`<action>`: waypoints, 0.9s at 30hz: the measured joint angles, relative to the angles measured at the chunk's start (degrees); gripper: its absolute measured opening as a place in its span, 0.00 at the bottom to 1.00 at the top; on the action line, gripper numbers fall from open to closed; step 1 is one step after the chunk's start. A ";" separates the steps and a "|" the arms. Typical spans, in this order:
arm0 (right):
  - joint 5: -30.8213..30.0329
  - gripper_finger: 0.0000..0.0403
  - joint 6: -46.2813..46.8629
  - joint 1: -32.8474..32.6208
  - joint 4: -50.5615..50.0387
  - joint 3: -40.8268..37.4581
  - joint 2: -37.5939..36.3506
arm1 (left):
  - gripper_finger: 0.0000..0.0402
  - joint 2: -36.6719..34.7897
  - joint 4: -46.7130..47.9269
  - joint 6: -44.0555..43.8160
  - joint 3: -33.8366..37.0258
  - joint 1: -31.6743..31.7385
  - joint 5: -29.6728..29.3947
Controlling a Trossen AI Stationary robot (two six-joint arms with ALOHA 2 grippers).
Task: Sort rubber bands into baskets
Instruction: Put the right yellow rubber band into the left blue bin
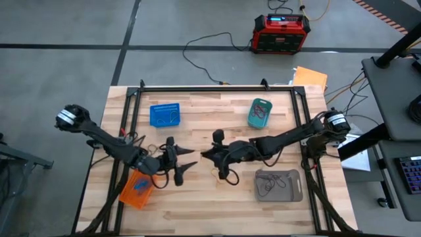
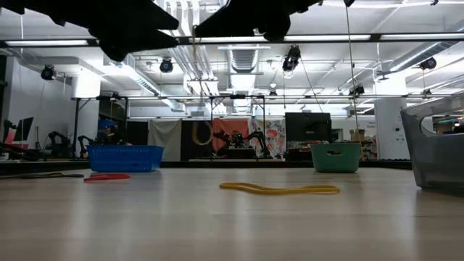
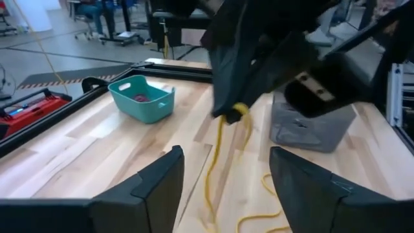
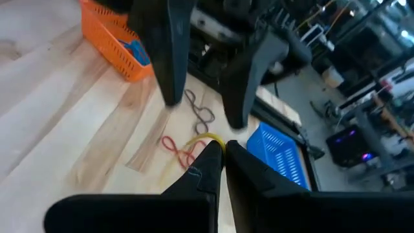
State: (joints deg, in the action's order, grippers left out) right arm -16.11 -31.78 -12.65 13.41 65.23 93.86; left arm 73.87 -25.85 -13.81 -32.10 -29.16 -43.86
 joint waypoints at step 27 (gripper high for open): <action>-3.85 0.03 -2.06 0.88 1.91 0.00 0.02 | 0.05 11.34 -17.01 5.42 0.00 5.06 10.47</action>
State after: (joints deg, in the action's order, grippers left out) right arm -19.97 -33.84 -11.77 15.32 65.23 93.89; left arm 85.21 -42.87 -8.38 -32.10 -24.10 -33.39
